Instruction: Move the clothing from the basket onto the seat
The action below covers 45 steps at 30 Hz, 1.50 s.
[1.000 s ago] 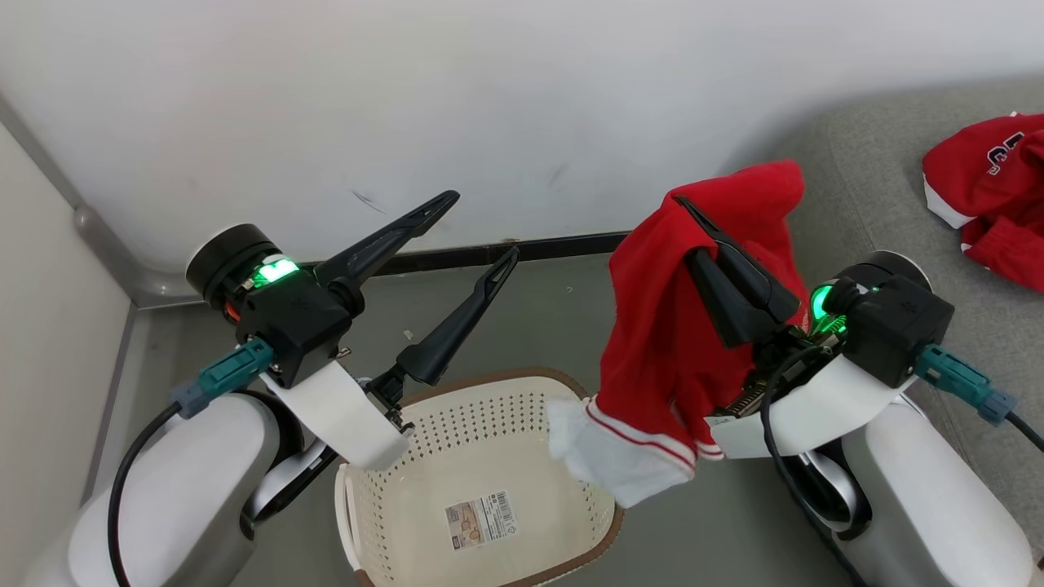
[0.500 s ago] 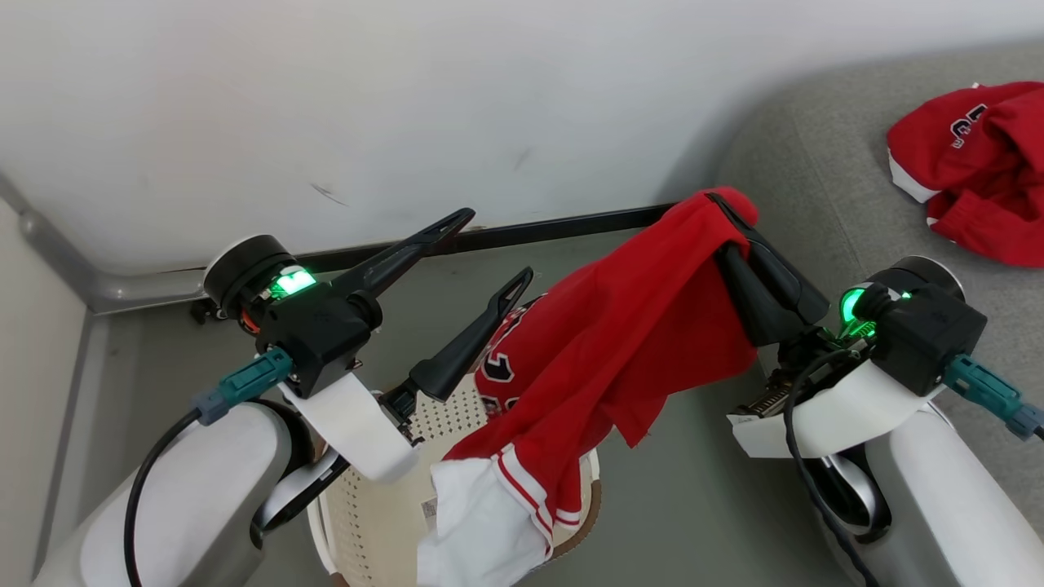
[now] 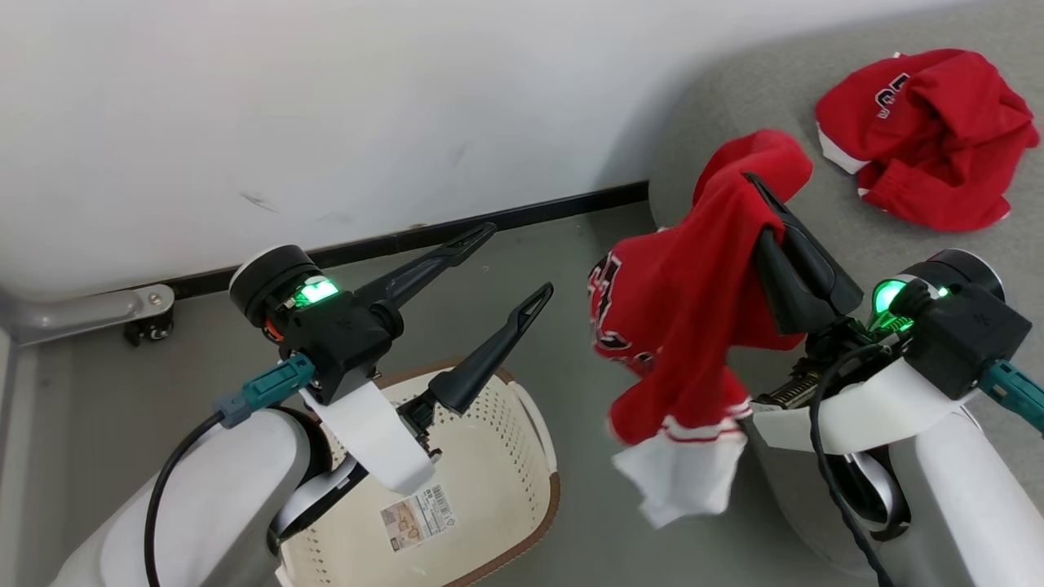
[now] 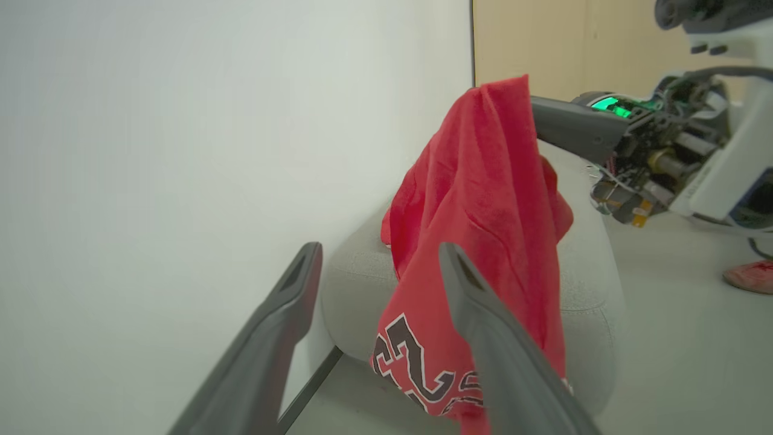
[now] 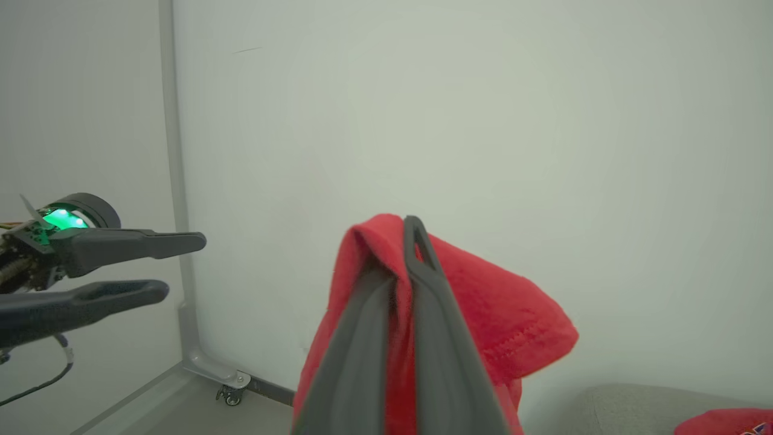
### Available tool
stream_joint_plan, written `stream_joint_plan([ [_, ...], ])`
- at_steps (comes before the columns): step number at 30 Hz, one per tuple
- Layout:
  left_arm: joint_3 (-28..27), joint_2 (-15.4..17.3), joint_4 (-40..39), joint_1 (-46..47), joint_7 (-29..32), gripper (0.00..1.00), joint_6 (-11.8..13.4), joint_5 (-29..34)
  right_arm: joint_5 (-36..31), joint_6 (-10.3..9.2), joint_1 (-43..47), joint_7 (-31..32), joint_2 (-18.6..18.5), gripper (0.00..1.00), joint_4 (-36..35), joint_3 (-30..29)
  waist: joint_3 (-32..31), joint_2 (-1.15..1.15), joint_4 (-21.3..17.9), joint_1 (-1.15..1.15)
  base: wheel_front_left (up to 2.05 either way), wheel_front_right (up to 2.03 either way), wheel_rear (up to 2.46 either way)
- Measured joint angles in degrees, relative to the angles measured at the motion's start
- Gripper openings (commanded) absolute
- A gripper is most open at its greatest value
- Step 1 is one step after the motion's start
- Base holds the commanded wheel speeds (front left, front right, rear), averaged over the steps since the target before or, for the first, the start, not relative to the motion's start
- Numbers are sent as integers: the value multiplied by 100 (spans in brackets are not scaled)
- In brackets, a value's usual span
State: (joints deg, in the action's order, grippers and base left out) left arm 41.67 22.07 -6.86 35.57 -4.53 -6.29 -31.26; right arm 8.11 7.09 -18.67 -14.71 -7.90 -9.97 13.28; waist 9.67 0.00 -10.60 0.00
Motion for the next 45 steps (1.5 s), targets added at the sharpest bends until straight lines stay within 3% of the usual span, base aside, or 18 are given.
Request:
stream_joint_plan([
  [37,140,172,27,270,197,100,-48,-8,9,0,182,0,276,0,-259,0,546,0,-1513,0,0,0,0],
  [45,124,204,-118,270,383,100,10,-52,38,0,-633,0,177,0,-90,-426,786,0,-1632,0,0,0,0],
])
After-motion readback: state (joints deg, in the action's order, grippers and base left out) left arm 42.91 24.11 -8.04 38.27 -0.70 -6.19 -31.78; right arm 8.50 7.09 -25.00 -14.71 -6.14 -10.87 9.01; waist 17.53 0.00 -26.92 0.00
